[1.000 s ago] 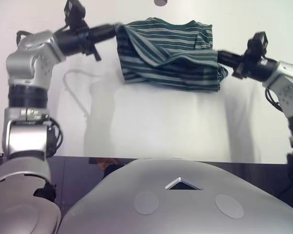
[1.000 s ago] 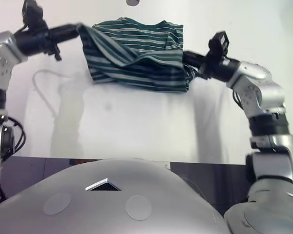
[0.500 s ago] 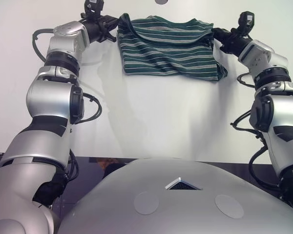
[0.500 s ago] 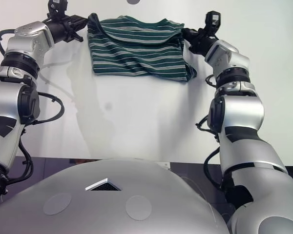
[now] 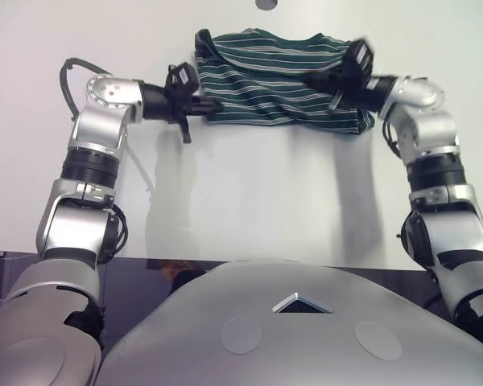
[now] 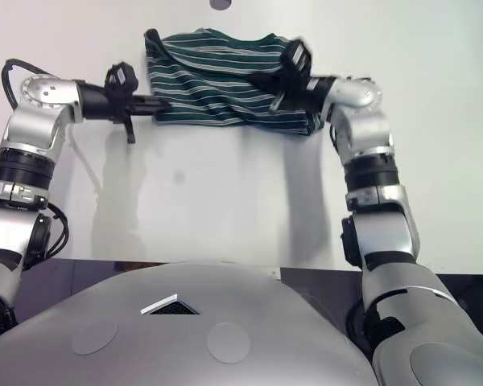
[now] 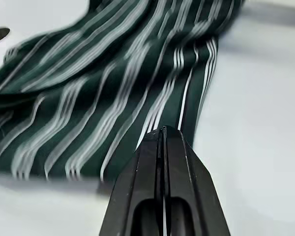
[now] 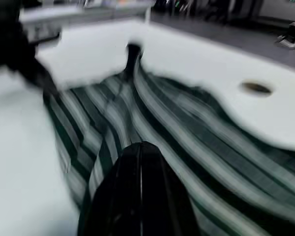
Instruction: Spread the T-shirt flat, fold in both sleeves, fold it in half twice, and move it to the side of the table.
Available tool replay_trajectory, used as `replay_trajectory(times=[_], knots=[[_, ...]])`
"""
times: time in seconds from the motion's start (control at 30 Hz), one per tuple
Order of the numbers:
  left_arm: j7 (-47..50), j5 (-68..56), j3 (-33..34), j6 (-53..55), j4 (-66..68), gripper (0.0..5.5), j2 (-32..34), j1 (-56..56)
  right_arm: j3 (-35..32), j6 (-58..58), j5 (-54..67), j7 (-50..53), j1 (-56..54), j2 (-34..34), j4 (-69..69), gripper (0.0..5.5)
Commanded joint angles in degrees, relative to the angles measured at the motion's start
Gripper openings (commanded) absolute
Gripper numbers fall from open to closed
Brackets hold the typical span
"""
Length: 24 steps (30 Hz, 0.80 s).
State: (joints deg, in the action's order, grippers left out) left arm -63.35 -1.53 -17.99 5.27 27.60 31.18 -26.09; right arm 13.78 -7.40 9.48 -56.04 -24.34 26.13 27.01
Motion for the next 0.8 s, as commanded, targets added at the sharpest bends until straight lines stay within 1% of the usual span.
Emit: replay_trajectory(times=[0.03,0.1,0.13,0.2,0.23,0.27,0.3,0.4,0.47,0.53,0.6,0.67,0.73,0.8], knots=[[2.28,13.93,-8.57,-5.66,4.22,0.05,7.49,5.18,8.31,7.64,-14.38,0.54,1.81,7.06,6.28,0.0],[-0.2,14.8,-9.04,-7.18,4.45,0.05,12.43,7.5,9.73,9.42,-16.44,-2.27,5.08,11.4,5.12,0.0],[-1.77,14.04,-8.6,-7.64,4.65,0.05,14.58,8.11,9.54,8.36,-14.32,-6.02,9.57,14.58,-0.08,0.0],[-3.23,11.83,-7.26,-8.42,4.9,0.05,17.49,9.06,8.88,4.26,-7.57,-12.78,18.97,20.04,-13.12,0.0],[-3.39,10.55,-6.34,-9.19,4.9,0.05,18.16,9.32,7.89,0.52,-2.74,-14.4,22.99,21.5,-20.09,0.0],[-3.28,8.8,-4.83,-9.24,4.29,0.05,18.13,9.18,5.87,-4.0,2.93,-13.38,25.5,20.89,-26.21,0.0],[-3.0,7.36,-3.48,-9.86,3.63,0.05,17.69,8.56,2.87,-9.33,8.95,-10.68,26.07,18.81,-30.68,0.0],[-3.89,2.15,-0.09,-9.36,-1.7,0.05,15.5,8.23,-6.91,-21.42,24.62,-2.27,21.88,12.69,-38.49,0.0],[-4.55,0.33,1.15,-9.57,-5.26,0.05,15.02,8.44,-10.78,-25.8,30.18,2.44,17.48,9.08,-40.93,0.0],[-4.21,0.51,1.71,-10.19,-8.69,0.05,15.08,8.11,-9.4,-26.5,29.28,6.82,12.8,4.0,-39.85,0.0],[-5.02,0.01,2.02,-8.38,-14.42,0.05,15.32,6.94,-3.41,-24.32,22.54,11.36,8.6,-2.46,-33.61,0.0],[-5.86,-0.68,2.12,-6.22,-19.06,0.05,14.8,5.03,2.07,-21.18,15.98,13.66,6.08,-7.13,-26.73,0.0],[-6.15,-0.46,-0.31,-2.99,-24.68,0.05,11.67,3.33,6.01,-17.82,10.56,14.33,3.4,-11.81,-15.43,0.0],[-3.75,2.14,-4.26,1.1,-25.7,0.05,6.79,2.94,7.55,-14.33,6.41,15.06,0.64,-15.31,-4.48,0.0]])
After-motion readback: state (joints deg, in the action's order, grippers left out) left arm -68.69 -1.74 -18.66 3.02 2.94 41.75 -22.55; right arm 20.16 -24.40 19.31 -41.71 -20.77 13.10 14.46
